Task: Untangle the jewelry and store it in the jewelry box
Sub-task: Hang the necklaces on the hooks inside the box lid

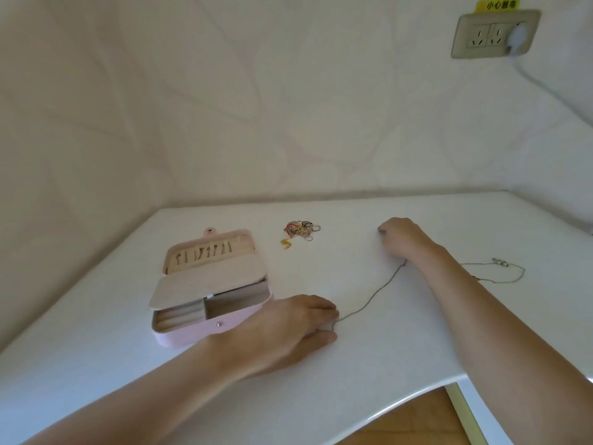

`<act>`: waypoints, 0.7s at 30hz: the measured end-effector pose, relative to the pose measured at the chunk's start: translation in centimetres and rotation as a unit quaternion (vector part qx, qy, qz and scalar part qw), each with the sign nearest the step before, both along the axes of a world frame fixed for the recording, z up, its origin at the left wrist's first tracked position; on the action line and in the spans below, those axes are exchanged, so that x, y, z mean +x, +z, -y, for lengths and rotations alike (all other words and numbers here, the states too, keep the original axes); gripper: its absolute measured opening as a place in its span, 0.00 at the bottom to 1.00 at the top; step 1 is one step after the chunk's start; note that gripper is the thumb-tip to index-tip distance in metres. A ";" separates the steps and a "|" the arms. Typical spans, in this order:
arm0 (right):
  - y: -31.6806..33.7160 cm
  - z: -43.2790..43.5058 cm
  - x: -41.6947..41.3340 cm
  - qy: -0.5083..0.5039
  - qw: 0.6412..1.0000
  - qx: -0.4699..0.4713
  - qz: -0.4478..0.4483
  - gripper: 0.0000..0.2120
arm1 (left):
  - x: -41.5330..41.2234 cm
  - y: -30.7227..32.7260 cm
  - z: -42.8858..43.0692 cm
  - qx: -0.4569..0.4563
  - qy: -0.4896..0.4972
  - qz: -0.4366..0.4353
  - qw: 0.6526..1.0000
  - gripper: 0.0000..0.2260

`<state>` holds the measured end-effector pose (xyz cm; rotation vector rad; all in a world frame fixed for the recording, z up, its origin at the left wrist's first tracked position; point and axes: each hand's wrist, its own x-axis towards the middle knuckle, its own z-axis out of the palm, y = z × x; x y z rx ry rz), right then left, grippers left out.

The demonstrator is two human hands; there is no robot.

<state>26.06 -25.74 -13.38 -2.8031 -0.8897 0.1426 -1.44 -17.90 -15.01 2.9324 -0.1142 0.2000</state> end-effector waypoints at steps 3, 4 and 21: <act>0.0 1.1 -1.0 0.051 0.999 0.010 0.015 0.19 | -2.2 -1.2 0.2 -0.028 0.036 -0.046 0.998 0.30; 0.0 1.5 -1.5 0.065 0.998 0.015 0.016 0.20 | -3.0 -1.1 0.5 -0.024 0.036 -0.075 0.996 0.29; -2.7 10.2 -8.3 0.045 0.963 0.264 -0.020 0.25 | -12.6 0.3 0.7 -0.035 0.205 -0.136 0.969 0.31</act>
